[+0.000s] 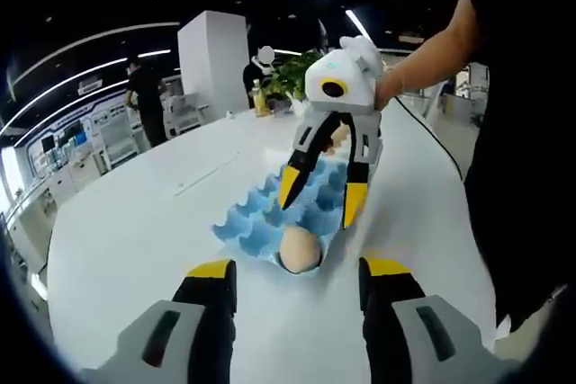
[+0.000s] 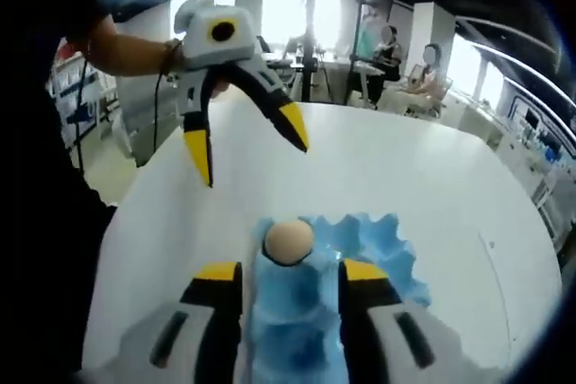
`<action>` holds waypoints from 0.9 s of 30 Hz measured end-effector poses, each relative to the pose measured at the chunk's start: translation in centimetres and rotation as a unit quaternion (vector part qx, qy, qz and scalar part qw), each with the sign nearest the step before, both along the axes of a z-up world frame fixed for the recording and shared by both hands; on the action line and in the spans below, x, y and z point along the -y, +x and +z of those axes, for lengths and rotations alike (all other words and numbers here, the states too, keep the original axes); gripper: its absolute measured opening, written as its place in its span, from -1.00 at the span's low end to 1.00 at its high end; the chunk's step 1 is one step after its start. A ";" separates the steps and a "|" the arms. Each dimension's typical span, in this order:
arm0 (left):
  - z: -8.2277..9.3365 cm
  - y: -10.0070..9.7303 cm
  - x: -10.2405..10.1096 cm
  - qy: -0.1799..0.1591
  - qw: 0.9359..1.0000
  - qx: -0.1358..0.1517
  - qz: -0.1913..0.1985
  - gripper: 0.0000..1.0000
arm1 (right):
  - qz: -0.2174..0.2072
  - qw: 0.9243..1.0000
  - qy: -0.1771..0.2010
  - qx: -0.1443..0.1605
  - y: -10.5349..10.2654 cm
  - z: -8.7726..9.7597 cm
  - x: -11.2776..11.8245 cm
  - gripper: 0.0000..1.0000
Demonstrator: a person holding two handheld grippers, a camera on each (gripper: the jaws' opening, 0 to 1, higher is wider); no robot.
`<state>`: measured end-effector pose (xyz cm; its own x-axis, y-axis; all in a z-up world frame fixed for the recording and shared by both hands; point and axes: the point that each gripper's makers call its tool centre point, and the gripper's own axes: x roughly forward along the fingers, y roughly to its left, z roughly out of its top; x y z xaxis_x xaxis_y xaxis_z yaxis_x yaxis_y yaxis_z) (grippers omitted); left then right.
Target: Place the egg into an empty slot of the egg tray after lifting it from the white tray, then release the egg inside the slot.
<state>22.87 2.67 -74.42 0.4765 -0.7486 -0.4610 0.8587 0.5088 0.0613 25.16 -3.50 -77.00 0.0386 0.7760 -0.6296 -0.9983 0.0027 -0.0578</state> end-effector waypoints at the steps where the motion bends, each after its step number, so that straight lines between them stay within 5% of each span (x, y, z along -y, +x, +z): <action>1: 0.0 0.0 0.0 0.001 1.000 0.000 0.000 0.10 | -0.003 1.000 0.003 -0.001 0.0 0.1 0.1 -0.13; 27: 0.4 -0.4 0.6 0.006 1.000 0.002 -0.007 0.09 | -0.074 0.997 0.034 0.003 0.0 1.3 5.3 -0.12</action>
<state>22.49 2.04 -74.06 0.4687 -0.7488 -0.4687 0.8650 0.4967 0.0715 25.18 -8.75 -75.72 0.1593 0.8027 -0.5747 -0.9863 0.1546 -0.0574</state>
